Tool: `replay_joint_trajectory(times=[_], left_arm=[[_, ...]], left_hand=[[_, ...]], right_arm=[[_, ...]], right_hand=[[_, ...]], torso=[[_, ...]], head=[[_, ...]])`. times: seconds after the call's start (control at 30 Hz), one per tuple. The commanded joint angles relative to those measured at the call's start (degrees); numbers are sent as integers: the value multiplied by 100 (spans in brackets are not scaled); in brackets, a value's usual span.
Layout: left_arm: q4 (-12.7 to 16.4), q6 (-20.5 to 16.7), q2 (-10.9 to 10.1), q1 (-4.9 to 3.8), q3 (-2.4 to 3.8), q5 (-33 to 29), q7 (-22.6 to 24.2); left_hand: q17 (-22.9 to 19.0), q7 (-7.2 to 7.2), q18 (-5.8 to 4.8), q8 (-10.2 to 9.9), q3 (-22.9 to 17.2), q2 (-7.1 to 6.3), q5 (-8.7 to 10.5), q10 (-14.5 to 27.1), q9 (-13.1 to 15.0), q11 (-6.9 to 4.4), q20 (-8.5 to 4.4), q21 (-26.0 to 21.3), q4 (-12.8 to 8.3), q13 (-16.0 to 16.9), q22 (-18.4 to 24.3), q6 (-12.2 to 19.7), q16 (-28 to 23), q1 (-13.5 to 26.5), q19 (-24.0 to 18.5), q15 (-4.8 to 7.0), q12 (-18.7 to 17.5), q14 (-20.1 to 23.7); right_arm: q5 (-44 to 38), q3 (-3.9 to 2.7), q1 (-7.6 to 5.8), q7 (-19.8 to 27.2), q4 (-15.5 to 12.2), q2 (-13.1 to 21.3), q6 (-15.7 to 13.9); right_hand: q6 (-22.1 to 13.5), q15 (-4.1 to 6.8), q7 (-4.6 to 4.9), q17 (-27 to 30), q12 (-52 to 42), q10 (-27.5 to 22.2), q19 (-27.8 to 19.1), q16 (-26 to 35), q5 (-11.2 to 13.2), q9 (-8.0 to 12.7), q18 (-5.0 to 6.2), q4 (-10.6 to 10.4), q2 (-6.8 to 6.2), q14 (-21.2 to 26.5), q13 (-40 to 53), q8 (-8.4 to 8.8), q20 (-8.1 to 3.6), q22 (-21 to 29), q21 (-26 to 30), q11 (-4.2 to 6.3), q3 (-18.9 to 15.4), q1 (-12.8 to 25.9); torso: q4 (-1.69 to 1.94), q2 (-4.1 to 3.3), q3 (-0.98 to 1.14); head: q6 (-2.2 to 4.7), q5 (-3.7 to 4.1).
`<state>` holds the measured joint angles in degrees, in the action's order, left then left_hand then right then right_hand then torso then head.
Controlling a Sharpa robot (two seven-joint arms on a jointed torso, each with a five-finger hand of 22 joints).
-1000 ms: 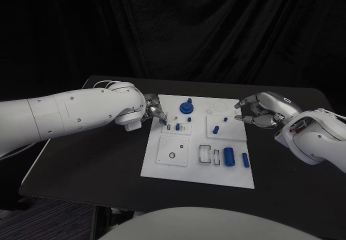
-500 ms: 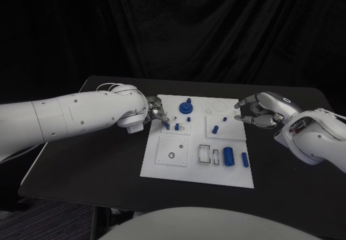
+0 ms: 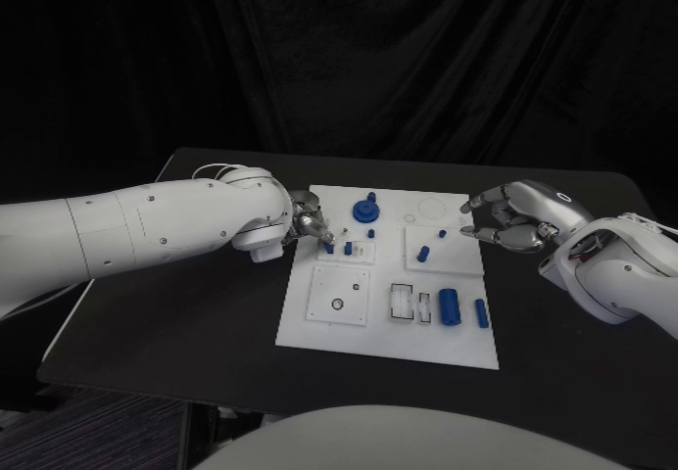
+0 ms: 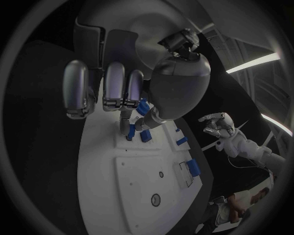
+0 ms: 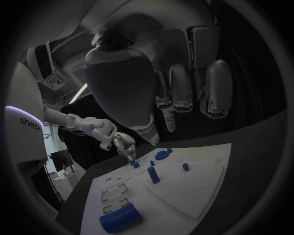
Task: Assemble the parts on the task board
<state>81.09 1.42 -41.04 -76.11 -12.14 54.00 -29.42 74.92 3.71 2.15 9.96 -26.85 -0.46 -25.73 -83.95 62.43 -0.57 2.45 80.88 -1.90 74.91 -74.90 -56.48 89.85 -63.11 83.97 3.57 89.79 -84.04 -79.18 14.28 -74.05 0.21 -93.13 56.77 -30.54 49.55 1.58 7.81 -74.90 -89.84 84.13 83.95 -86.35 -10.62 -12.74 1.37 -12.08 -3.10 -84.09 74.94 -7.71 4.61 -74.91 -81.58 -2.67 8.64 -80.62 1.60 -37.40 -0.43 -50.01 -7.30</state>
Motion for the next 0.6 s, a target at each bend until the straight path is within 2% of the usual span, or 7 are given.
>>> replay_joint_trajectory(times=[0.03,0.33,0.5,0.57,0.6], left_arm=[[34,86,-10,16,4,16,75],[49,78,-29,44,4,185,109],[45,5,-28,77,4,234,173],[45,-40,-27,92,4,245,214],[45,-56,-26,100,4,249,229]], left_hand=[[1508,-35,36,28,-266,74,-39,-605,5,-37,-11,-27,-240,1509,-1062,-6,15,-7,124,46,21,-596],[1508,-39,41,27,-289,79,-1,-605,7,-38,-11,-47,-220,1509,-1055,-17,15,25,115,45,21,-596],[1508,-50,44,13,-318,74,215,-605,14,-44,-14,-67,-192,1509,-1053,-9,15,78,109,49,21,-596],[1508,-59,47,3,-300,90,445,-605,19,-49,-16,-84,-151,1509,-1049,2,15,105,103,53,21,-596],[1508,-59,47,3,-300,90,445,-605,19,-49,-16,-84,-151,1509,-1049,2,15,105,103,53,21,-596]], right_arm=[[-9,-4,14,-102,-6,2,17],[7,-4,19,-102,1,-8,23],[13,-4,22,-108,2,-12,34],[15,-4,23,-115,3,-12,43],[15,-4,23,-119,2,-11,50]], right_hand=[[40,-43,7,-833,-16,587,238,9,-20,5,88,17,48,-441,1506,34,30,-1199,13,-43,33,-20],[40,-43,7,-833,-16,587,238,9,-20,5,88,17,48,-441,1506,34,30,-1199,13,-43,33,-20],[40,-43,7,-833,-16,587,238,9,-20,5,88,17,48,-441,1506,34,30,-1199,13,-43,33,-20],[40,-43,7,-833,-16,587,238,9,-20,5,88,17,48,-441,1506,34,30,-1199,13,-43,33,-20],[40,-43,7,-833,-16,587,238,9,-20,5,88,17,48,-441,1506,34,30,-1199,13,-43,33,-20]], torso=[[8,7,-4],[3,6,-5],[2,10,-6],[2,11,-6],[3,9,-4]], head=[[1,8],[1,-10],[1,-10],[1,-9],[1,-7]])
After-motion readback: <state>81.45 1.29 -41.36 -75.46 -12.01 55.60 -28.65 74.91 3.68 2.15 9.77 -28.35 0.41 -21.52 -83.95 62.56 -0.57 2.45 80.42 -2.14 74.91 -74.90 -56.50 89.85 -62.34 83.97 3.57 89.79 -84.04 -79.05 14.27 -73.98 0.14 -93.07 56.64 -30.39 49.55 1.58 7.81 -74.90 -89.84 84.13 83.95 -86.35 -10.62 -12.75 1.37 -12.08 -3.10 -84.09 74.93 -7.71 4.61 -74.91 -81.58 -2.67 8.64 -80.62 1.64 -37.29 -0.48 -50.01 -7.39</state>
